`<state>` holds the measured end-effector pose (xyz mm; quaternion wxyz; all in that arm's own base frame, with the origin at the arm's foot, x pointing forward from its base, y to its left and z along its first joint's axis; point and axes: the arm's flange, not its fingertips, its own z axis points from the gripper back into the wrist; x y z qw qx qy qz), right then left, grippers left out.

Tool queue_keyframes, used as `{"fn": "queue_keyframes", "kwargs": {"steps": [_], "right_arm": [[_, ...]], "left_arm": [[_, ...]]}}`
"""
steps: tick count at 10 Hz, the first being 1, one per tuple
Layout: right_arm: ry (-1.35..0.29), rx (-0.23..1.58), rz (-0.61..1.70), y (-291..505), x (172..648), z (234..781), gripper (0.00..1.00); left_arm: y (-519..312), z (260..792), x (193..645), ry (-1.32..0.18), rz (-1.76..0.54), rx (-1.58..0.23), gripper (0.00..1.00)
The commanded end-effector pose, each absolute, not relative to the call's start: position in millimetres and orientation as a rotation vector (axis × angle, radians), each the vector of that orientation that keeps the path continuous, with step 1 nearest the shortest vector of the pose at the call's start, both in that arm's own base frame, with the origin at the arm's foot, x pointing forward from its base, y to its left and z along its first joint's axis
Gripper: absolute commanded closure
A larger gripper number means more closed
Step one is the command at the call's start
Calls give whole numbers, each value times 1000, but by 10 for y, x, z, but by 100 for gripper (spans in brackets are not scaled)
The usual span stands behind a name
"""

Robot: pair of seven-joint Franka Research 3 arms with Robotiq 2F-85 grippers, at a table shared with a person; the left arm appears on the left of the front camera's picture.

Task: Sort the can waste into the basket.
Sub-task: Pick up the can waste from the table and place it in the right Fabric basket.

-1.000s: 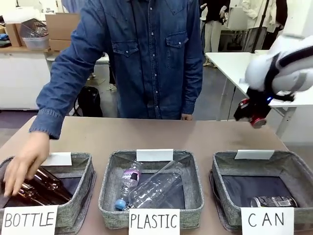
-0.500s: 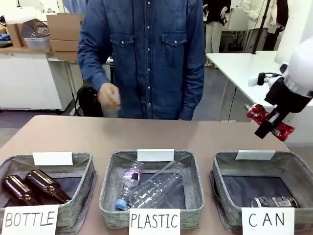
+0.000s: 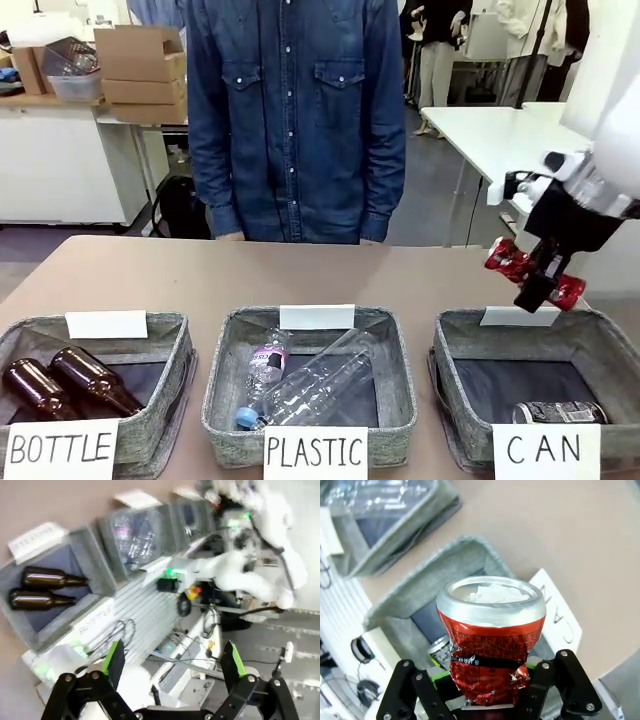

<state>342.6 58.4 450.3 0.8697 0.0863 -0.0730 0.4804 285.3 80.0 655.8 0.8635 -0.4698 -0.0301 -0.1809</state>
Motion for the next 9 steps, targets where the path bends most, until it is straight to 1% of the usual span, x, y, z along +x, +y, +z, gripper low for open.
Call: {"fn": "queue_keyframes", "kwargs": {"steps": [1, 2, 3, 4, 5, 6, 7, 8, 9], "right_arm": [[-77, 281, 1064, 503, 3332, 4314, 100], [-34, 285, 1061, 502, 3283, 4279, 100], [6, 282, 1064, 523, 3240, 4231, 100], [12, 276, 1072, 535, 3201, 4194, 100], [12, 278, 1070, 530, 3194, 4176, 100], [6, 269, 1073, 522, 3181, 4161, 100], [4, 266, 1070, 513, 3179, 4153, 100], [0, 255, 1075, 503, 3176, 4142, 100], [0, 249, 1079, 496, 3190, 4131, 100]], "left_arm": [[-55, 5985, 3111, -1, -661, -1228, 0], [-421, 5663, 3249, 79, -717, -1262, 0], [-680, 5357, 3306, 196, -735, -1264, 0], [-874, 5068, 3316, 257, -735, -1246, 0], [-966, 4837, 3310, 235, -708, -1217, 0], [-932, 4636, 3376, 170, -648, -1192, 0], [-805, 4539, 3459, 171, -548, -1223, 0], [-1109, 4633, 3319, 247, -690, -1233, 0], [-1109, 4633, 3319, 247, -690, -1233, 0]]}}
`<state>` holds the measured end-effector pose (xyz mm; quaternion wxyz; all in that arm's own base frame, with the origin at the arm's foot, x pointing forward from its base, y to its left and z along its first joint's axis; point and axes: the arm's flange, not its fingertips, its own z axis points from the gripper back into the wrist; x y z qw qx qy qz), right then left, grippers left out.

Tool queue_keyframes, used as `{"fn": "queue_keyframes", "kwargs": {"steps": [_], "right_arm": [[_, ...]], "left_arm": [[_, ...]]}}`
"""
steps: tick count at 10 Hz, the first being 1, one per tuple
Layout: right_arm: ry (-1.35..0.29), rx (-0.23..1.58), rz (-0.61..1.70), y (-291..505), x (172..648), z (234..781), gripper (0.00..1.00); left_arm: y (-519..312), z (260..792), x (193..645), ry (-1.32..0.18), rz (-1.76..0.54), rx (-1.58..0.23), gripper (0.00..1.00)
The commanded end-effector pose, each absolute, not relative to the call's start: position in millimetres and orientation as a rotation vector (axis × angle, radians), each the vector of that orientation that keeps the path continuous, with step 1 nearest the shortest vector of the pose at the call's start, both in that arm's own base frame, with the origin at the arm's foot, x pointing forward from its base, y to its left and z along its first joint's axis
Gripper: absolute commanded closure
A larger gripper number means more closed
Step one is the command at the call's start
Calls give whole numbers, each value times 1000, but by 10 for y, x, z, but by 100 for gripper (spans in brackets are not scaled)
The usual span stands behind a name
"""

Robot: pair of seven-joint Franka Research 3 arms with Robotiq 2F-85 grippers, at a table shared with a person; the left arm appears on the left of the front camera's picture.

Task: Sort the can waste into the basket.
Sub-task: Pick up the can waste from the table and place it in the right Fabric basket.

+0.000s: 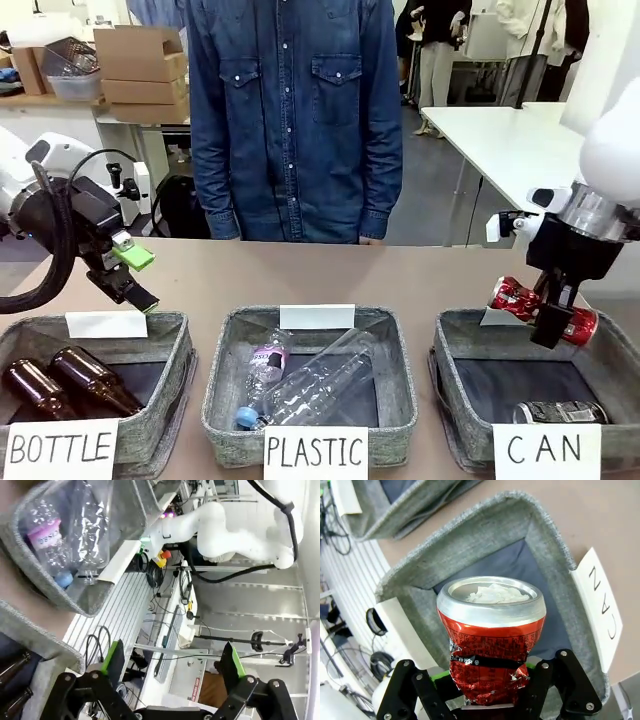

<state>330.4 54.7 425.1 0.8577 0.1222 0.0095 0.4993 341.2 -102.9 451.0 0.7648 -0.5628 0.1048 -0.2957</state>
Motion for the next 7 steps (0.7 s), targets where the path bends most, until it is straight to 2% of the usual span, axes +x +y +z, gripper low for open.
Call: {"fn": "queue_keyframes", "kwargs": {"steps": [1, 2, 3, 4, 5, 7], "right_arm": [[-6, 243, 1085, 503, 3192, 4122, 100], [-13, 237, 1098, 509, 3184, 4119, 92], [-7, 233, 1077, 507, 3177, 4122, 43], [-11, 226, 1073, 509, 3162, 4128, 37], [-4, 218, 1066, 508, 3165, 4129, 0], [8, 221, 1053, 512, 3168, 4120, 0]], "left_arm": [[-1109, 4633, 3319, 247, -690, -1233, 0], [-1109, 4633, 3319, 247, -690, -1233, 0], [-1109, 4633, 3319, 247, -690, -1233, 0], [-1109, 4633, 3319, 247, -690, -1233, 0], [-1109, 4633, 3319, 247, -690, -1233, 0], [-1109, 4633, 3319, 247, -690, -1233, 0]]}}
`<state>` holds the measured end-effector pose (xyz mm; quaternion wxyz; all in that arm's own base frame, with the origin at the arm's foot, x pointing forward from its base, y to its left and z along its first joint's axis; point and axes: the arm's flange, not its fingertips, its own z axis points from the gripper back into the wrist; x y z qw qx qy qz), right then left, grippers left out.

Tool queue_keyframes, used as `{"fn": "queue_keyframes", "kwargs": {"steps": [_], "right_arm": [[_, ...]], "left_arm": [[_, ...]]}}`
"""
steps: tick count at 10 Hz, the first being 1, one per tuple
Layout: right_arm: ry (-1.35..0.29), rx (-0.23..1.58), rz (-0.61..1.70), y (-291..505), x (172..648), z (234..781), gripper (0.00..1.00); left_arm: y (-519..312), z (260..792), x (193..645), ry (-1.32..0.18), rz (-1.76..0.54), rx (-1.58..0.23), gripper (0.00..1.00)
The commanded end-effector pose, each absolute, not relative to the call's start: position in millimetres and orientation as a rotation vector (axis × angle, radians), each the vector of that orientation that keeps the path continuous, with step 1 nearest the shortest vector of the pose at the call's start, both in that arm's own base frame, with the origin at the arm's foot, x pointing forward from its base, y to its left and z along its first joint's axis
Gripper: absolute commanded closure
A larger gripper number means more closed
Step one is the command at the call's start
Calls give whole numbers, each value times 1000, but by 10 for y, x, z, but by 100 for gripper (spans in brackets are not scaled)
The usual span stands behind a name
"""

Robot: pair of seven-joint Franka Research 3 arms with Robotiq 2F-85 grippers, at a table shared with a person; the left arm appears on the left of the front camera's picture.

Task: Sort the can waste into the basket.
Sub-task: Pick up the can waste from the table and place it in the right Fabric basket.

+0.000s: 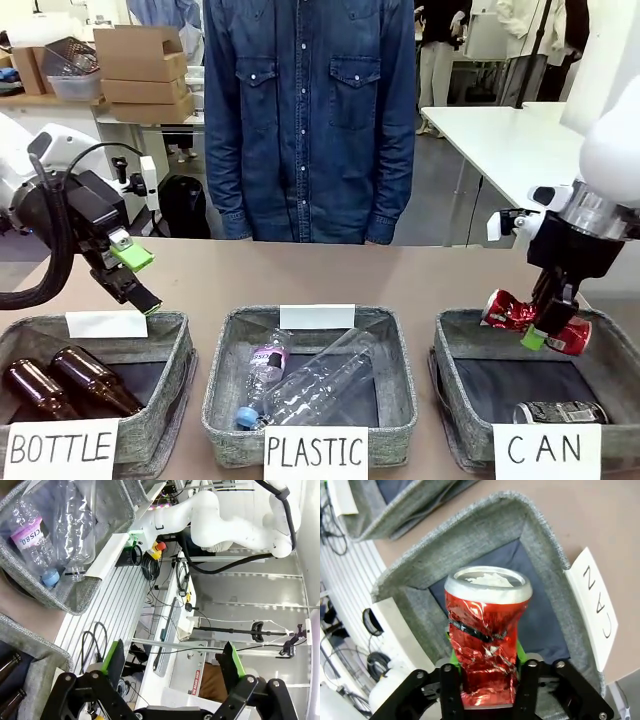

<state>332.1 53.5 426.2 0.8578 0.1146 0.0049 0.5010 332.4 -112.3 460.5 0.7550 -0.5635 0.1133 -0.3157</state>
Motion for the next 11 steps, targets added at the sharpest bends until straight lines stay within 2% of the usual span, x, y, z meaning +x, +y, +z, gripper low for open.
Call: {"fn": "queue_keyframes", "kwargs": {"steps": [1, 3, 6, 7, 9, 10, 11], "right_arm": [[12, 221, 1052, 528, 3177, 4118, 20], [13, 215, 1051, 558, 3194, 4133, 0], [2, 233, 1038, 594, 3221, 4170, 0], [-54, 313, 1000, 561, 3243, 4223, 0], [-178, 594, 678, 515, 3298, 4458, 0], [-78, 835, 388, 509, 3406, 4633, 0], [46, 998, 273, 464, 3528, 4688, 0]], "left_arm": [[-1109, 4633, 3319, 247, -690, -1233, 0], [-1109, 4633, 3319, 247, -690, -1233, 0], [-1109, 4633, 3319, 247, -690, -1233, 0], [-1109, 4633, 3319, 247, -690, -1233, 0], [-1109, 4633, 3319, 247, -690, -1233, 0], [-1109, 4633, 3319, 247, -690, -1233, 0], [-1109, 4633, 3319, 247, -690, -1233, 0]]}}
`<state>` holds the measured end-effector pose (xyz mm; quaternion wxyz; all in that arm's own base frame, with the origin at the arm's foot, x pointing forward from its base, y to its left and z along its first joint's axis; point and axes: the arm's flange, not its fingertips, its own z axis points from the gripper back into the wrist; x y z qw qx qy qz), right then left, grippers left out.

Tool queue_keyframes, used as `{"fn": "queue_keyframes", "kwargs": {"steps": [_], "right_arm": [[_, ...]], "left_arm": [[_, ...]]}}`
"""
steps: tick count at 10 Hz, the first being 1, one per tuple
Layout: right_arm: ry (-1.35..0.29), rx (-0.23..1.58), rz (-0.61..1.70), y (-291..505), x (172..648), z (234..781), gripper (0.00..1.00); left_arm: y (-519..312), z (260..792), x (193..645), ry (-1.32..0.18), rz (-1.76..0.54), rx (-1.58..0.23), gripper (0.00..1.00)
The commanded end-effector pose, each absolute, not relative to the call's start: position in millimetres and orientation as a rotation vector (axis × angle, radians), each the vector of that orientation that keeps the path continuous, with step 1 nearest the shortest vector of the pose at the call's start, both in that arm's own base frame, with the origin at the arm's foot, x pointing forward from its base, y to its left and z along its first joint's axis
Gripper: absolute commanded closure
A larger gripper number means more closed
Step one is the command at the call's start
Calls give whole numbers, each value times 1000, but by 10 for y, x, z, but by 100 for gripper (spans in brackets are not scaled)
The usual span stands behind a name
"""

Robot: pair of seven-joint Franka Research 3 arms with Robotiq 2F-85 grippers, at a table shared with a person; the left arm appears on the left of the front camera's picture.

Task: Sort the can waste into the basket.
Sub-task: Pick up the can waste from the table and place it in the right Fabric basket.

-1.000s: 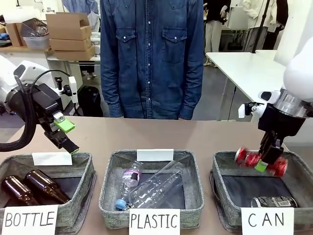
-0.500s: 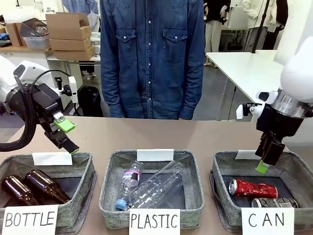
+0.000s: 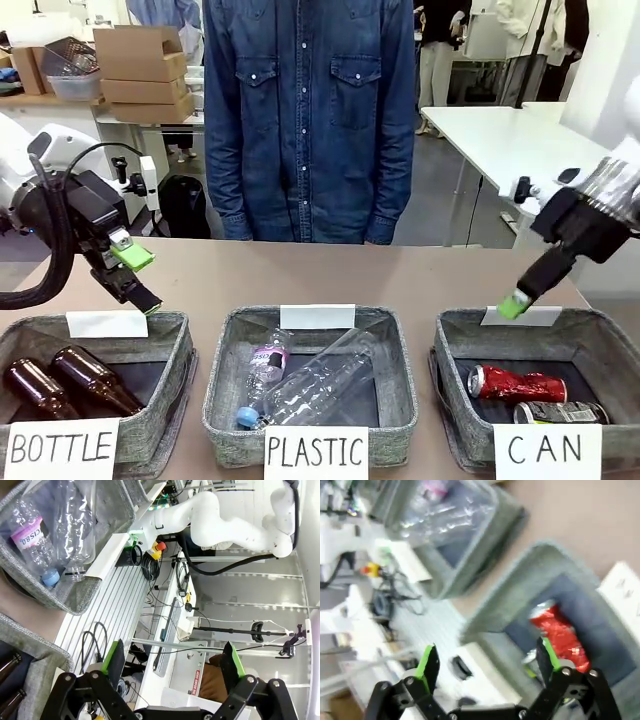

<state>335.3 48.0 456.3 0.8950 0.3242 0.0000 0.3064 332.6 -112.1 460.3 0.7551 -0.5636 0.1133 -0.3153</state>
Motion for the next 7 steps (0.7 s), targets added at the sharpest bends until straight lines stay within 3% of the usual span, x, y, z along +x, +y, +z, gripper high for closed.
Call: {"fn": "queue_keyframes", "kwargs": {"steps": [1, 3, 4, 5, 7], "right_arm": [[88, 1096, 234, 443, 3619, 4687, 0], [12, 1250, 304, 443, 3679, 4696, 0], [-20, 1214, 356, 565, 3743, 4689, 0], [89, 1095, 394, 428, 3607, 4689, 0], [89, 1095, 394, 428, 3607, 4689, 0]], "left_arm": [[-1109, 4633, 3319, 247, -690, -1233, 0], [-1109, 4633, 3319, 247, -690, -1233, 0], [-1109, 4633, 3319, 247, -690, -1233, 0], [-1109, 4633, 3319, 247, -690, -1233, 0], [-1109, 4633, 3319, 247, -690, -1233, 0]]}}
